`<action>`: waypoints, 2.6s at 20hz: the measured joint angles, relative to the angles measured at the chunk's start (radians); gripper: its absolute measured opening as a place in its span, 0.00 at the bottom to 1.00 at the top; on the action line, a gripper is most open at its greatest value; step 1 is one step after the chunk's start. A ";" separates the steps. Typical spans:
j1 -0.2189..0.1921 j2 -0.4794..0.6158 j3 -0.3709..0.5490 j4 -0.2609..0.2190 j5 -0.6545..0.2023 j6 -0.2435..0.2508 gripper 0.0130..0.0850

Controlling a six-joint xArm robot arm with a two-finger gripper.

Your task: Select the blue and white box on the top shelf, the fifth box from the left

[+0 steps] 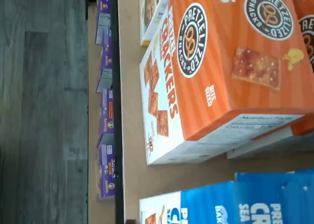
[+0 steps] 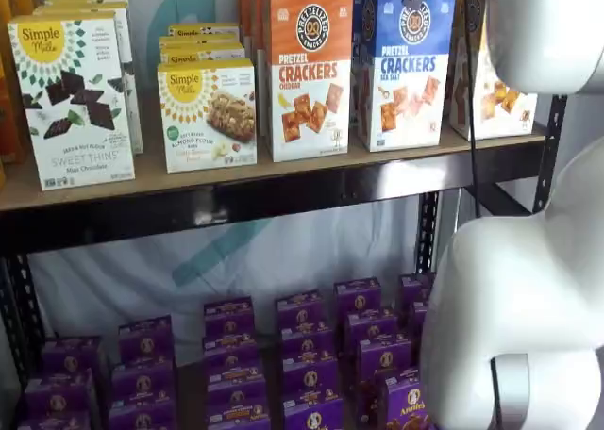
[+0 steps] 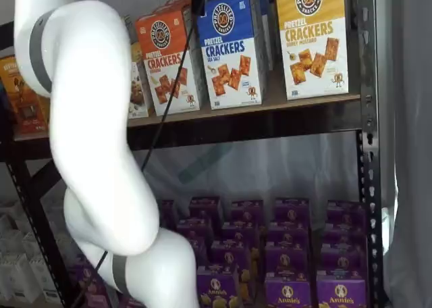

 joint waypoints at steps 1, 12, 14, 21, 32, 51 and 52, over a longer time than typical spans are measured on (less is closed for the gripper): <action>0.005 0.003 0.001 0.001 -0.006 0.004 1.00; 0.031 0.035 -0.014 -0.011 -0.059 0.017 1.00; 0.035 0.042 -0.016 -0.018 -0.070 0.016 1.00; 0.043 0.074 -0.035 -0.052 -0.078 0.006 1.00; 0.041 0.148 -0.124 -0.094 0.020 -0.005 1.00; 0.093 0.134 -0.088 -0.218 0.019 -0.004 1.00; 0.094 0.132 -0.082 -0.221 0.016 -0.004 1.00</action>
